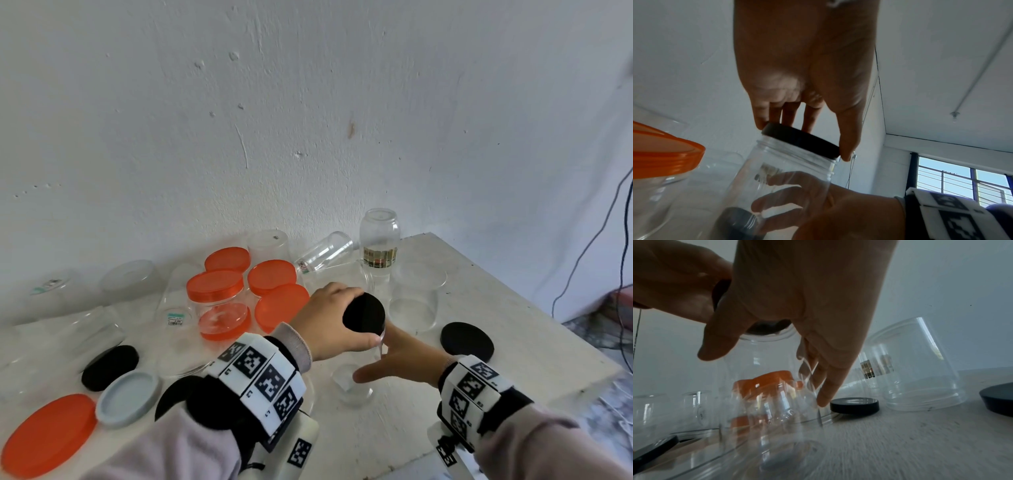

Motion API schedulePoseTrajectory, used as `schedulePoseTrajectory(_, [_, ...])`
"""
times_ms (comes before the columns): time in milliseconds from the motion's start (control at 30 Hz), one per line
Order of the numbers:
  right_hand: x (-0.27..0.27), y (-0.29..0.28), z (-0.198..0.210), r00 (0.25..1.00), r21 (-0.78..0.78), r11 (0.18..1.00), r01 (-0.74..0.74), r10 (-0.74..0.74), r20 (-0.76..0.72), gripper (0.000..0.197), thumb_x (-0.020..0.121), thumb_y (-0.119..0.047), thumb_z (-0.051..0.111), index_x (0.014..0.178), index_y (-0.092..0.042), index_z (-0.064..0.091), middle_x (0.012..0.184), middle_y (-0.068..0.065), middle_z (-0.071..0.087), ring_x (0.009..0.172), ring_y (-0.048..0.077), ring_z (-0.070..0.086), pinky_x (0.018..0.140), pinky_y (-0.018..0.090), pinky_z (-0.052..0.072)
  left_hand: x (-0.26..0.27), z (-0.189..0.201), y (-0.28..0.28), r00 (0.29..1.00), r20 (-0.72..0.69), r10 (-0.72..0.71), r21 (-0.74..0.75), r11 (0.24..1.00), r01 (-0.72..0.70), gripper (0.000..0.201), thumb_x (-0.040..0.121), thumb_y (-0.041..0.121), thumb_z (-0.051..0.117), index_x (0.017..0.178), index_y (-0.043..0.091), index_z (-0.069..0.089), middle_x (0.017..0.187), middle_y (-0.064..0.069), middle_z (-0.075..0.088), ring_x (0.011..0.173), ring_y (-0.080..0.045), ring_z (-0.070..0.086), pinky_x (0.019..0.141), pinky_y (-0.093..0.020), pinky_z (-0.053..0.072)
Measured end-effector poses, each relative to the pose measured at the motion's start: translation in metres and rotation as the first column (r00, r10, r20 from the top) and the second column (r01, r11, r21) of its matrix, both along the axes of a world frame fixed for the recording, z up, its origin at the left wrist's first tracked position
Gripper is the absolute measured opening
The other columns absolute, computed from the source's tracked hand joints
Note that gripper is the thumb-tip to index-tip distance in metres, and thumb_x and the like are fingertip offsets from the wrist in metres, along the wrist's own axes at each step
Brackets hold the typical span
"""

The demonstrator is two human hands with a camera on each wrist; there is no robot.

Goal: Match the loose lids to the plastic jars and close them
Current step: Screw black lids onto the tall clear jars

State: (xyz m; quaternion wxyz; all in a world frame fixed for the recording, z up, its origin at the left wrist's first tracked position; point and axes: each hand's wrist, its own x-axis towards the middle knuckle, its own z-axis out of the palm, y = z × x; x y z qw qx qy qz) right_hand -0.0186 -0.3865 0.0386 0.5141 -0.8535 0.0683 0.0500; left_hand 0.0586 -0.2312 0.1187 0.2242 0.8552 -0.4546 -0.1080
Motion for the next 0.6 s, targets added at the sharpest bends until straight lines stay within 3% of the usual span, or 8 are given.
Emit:
schedulePoseTrajectory(233, [0.001,-0.001,-0.004,1.000,-0.013,1.000,0.015,-0.015,-0.006,0.092,0.061,-0.045,0.085,0.116,-0.071,0.016,0.118,-0.043,0.041,0.106,-0.029,0.036,0.081,0.003,0.038,0.002,-0.006,0.000,1.000,-0.007,-0.013,0.003,1.000,0.013,0.080,0.078,0.050,0.069,0.145,0.027,0.032,0.146,0.006,0.032,0.133,-0.013,0.031,0.110,-0.028,0.030])
schedulePoseTrajectory(333, [0.002,-0.002,-0.003,1.000,-0.040,0.999,0.003,-0.004,-0.014,0.094,0.062,-0.046,0.085,0.115,-0.073,0.013,0.118,-0.044,0.039,0.106,-0.029,0.036,0.079,0.001,0.037,0.003,-0.007,0.001,1.000,-0.010,-0.022,-0.001,1.000,0.022,0.083,0.077,0.052,0.069,0.146,0.028,0.030,0.148,0.006,0.029,0.135,-0.012,0.028,0.110,-0.026,0.026])
schedulePoseTrajectory(400, [0.000,-0.003,-0.001,0.999,-0.070,0.997,-0.020,0.017,-0.039,0.097,0.063,-0.045,0.086,0.116,-0.072,0.010,0.120,-0.043,0.036,0.114,-0.021,0.038,0.085,0.002,0.038,0.004,-0.010,0.003,0.999,-0.037,-0.024,-0.029,0.999,0.023,0.088,0.076,0.052,0.071,0.147,0.028,0.026,0.149,0.007,0.028,0.136,-0.011,0.028,0.107,-0.022,0.025])
schedulePoseTrajectory(500, [-0.008,-0.011,0.012,0.997,-0.064,0.997,-0.046,0.041,-0.067,0.107,0.061,-0.040,0.088,0.131,-0.058,0.010,0.135,-0.027,0.034,0.132,0.006,0.034,0.108,0.027,0.036,0.006,-0.020,0.013,0.984,-0.178,0.007,-0.116,0.993,-0.028,0.101,0.070,0.053,0.075,0.148,0.030,0.016,0.151,0.009,0.026,0.135,-0.009,0.029,0.103,-0.021,0.026])
schedulePoseTrajectory(600, [-0.017,-0.022,0.039,1.000,-0.047,0.999,-0.019,0.018,-0.023,0.114,0.059,-0.034,0.090,0.142,-0.046,0.012,0.148,-0.014,0.027,0.137,0.011,0.028,0.113,0.039,0.032,0.007,-0.038,0.023,0.931,-0.363,0.037,-0.219,0.968,-0.124,0.112,0.065,0.049,0.081,0.149,0.032,0.008,0.152,0.010,0.024,0.138,-0.009,0.026,0.112,-0.027,0.026])
